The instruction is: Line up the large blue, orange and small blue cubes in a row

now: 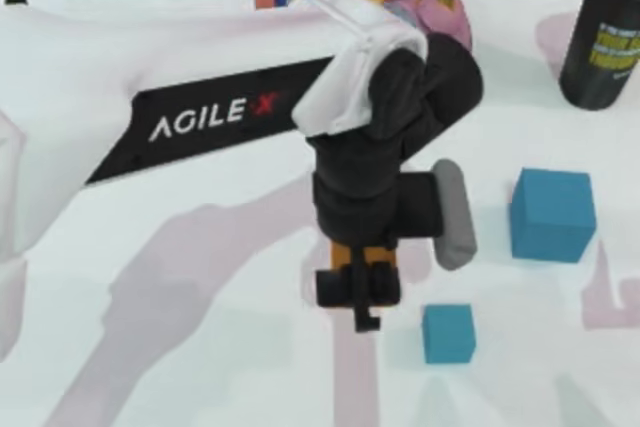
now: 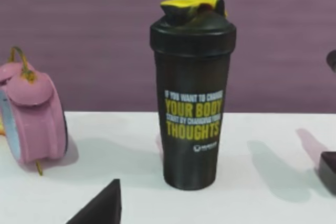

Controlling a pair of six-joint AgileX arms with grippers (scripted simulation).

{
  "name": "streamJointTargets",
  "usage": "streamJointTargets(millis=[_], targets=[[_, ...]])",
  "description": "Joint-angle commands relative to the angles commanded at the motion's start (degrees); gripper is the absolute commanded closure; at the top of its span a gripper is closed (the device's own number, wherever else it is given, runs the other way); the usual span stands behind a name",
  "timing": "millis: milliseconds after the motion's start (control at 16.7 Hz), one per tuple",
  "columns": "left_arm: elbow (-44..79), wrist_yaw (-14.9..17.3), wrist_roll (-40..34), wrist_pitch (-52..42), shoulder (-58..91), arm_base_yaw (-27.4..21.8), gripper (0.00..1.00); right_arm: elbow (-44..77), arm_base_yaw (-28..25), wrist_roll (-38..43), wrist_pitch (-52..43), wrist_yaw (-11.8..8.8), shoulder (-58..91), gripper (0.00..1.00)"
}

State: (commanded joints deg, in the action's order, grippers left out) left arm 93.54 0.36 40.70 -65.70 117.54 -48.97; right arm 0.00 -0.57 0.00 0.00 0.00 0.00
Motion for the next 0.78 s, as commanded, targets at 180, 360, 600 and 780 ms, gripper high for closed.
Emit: streamJointTargets(millis=[180, 360, 600, 780], targets=[[-1.2, 0.0, -1.0, 0.4, -1.0, -1.4, 1.0, 0.0, 0.0, 0.0, 0.0, 0.0, 0.0, 0.0], [-1.1, 0.0, -0.9, 0.2, -0.7, -1.2, 1.0, 0.0, 0.0, 0.0, 0.0, 0.0, 0.0, 0.0], [-3.6, -0.1, -1.1, 4.4, 0.7, -1.3, 1.0, 0.0, 0.0, 0.0, 0.0, 0.0, 0.0, 0.0], [-7.3, 0.0, -1.3, 10.7, 3.1, -1.5, 1.0, 0.0, 0.0, 0.0, 0.0, 0.0, 0.0, 0.0]])
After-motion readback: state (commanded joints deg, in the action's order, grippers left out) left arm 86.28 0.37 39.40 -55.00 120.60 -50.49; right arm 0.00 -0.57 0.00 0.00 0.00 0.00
